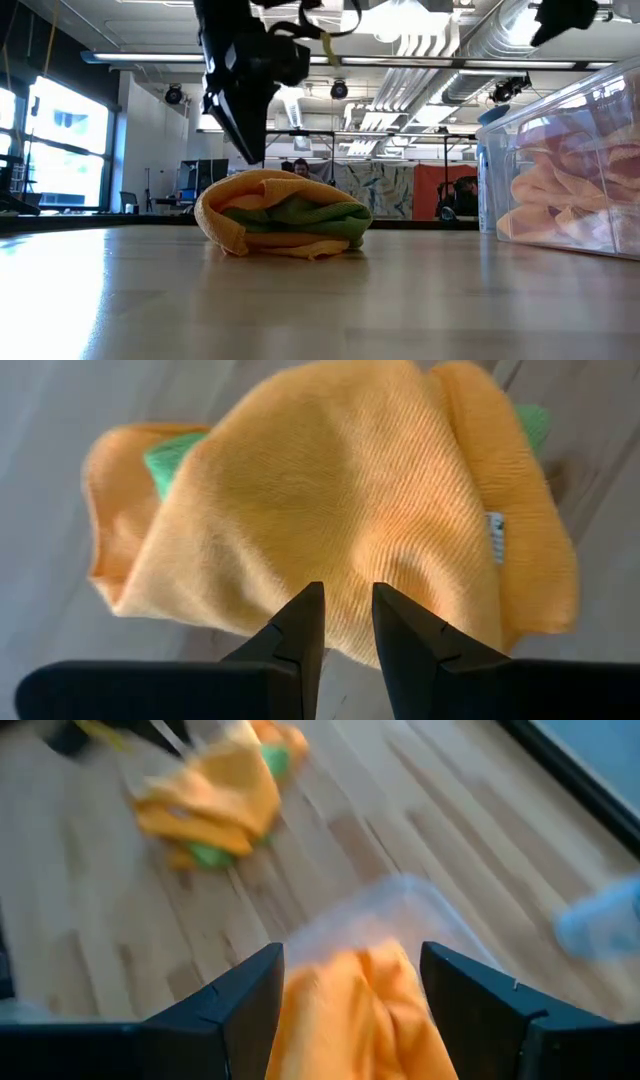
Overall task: Sort microfiber towel by color & place in baskets
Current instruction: Put the yellow towel into the top transparent bin
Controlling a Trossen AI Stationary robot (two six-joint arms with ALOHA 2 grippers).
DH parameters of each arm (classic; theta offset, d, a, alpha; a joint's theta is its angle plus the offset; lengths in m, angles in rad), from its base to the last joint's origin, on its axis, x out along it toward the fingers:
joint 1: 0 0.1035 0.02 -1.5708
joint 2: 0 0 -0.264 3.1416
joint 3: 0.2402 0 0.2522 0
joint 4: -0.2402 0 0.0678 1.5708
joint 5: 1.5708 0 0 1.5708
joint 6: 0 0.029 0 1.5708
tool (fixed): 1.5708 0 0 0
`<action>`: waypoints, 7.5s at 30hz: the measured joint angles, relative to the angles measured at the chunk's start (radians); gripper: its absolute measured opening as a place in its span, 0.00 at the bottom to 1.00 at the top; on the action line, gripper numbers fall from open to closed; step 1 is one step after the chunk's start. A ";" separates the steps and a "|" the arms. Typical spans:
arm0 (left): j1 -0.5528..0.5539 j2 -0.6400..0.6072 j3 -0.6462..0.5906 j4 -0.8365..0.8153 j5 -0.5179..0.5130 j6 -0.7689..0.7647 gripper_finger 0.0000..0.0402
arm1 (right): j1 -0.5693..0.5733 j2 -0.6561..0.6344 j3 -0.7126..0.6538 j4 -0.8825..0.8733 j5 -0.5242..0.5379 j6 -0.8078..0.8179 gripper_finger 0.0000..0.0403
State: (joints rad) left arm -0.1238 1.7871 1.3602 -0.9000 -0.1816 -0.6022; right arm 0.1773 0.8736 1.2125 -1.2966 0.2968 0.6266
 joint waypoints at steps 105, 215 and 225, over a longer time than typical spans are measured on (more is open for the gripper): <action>-0.112 -0.532 0.002 0.236 -0.403 0.002 0.00 | 0.000 0.335 0.000 0.590 -0.010 -0.381 0.58; -0.096 -0.417 0.001 0.423 -0.168 0.158 0.28 | 0.078 0.068 -0.474 0.232 -0.193 0.022 0.46; -0.096 -0.417 0.001 0.398 -0.168 0.157 0.28 | 0.078 0.068 -0.142 -0.046 -0.127 0.028 0.51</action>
State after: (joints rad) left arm -0.2195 1.3705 1.3609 -0.5019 -0.3500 -0.4450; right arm 0.2550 0.9412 1.0710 -1.3424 0.1698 0.6548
